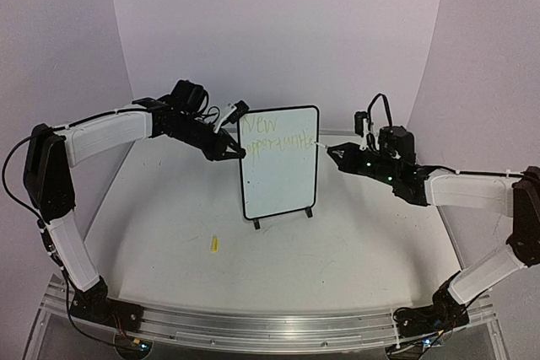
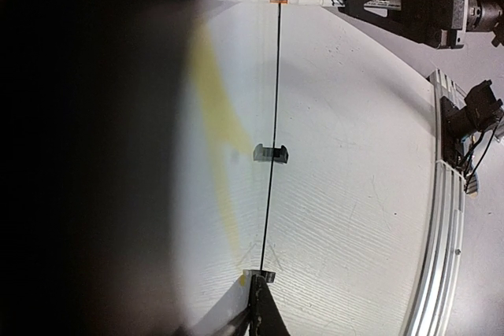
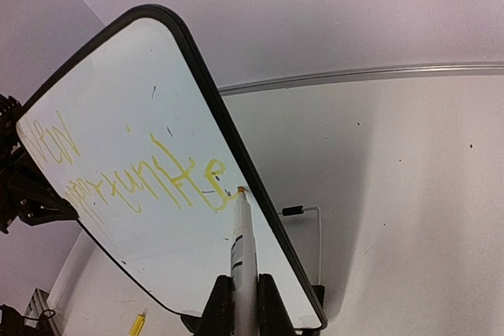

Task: Write a sentence on the whiteboard

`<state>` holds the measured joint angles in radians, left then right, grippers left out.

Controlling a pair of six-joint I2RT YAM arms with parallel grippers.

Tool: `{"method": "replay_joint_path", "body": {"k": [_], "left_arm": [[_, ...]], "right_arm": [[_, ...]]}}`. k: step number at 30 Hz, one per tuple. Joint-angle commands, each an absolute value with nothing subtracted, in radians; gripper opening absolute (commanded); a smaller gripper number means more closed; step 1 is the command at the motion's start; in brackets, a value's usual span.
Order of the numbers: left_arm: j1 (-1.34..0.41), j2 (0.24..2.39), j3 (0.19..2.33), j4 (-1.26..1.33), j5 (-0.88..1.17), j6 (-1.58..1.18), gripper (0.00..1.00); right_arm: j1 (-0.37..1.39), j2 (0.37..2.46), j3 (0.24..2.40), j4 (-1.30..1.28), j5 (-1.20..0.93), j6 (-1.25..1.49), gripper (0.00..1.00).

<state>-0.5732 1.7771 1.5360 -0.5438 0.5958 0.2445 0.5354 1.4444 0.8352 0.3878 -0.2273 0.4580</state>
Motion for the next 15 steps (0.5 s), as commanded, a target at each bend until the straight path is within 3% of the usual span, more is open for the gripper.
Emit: {"method": "replay_joint_path", "body": {"k": [1, 15], "left_arm": [[-0.580, 1.761, 1.519, -0.617, 0.508, 0.311, 0.00], [-0.580, 1.761, 1.517, -0.617, 0.509, 0.310, 0.00]], "right_arm": [[0.534, 1.391, 0.841, 0.424, -0.218, 0.461, 0.00], [0.534, 1.414, 0.865, 0.450, -0.213, 0.463, 0.00]]}}
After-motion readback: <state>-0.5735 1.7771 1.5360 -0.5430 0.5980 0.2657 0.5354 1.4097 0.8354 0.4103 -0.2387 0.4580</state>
